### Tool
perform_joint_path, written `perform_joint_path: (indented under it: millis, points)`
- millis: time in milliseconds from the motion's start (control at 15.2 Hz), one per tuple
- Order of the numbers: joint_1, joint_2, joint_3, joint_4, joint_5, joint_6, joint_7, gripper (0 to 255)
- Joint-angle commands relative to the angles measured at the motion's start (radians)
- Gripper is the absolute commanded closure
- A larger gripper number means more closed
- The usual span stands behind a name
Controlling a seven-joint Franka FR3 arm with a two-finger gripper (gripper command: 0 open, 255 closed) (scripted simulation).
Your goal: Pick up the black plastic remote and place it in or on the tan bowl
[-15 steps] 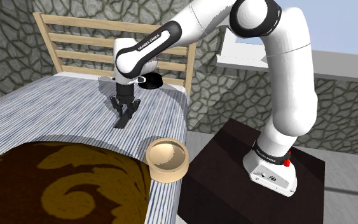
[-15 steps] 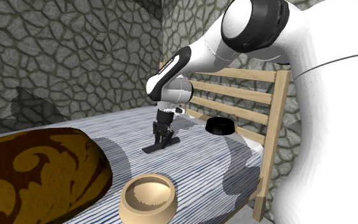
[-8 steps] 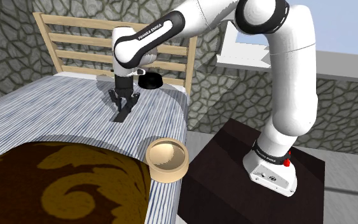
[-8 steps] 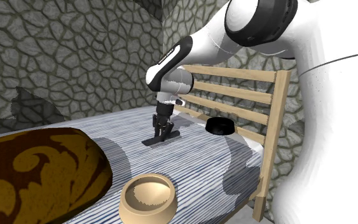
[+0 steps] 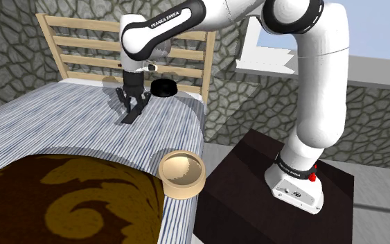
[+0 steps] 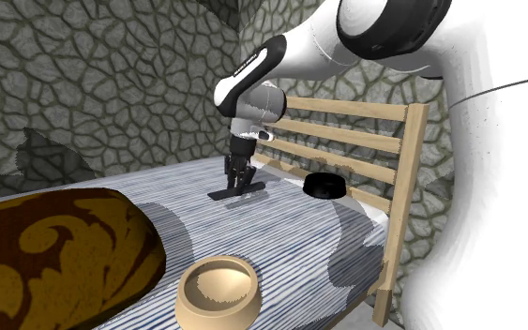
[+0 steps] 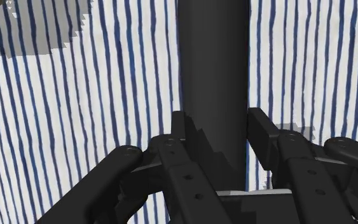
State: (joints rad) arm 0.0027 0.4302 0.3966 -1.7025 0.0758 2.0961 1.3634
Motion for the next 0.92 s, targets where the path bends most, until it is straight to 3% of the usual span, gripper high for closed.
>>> perform_joint_path:
  millis: [0, 66, 858]
  points:
    - [-0.002, -0.011, 0.002, 0.009, 0.003, -0.019, 0.001, 255]
    - [-0.002, -0.013, 0.002, 0.011, 0.003, -0.023, 0.001, 255]
    - [0.006, -0.412, 0.096, -0.53, 0.206, 0.158, -0.006, 255]
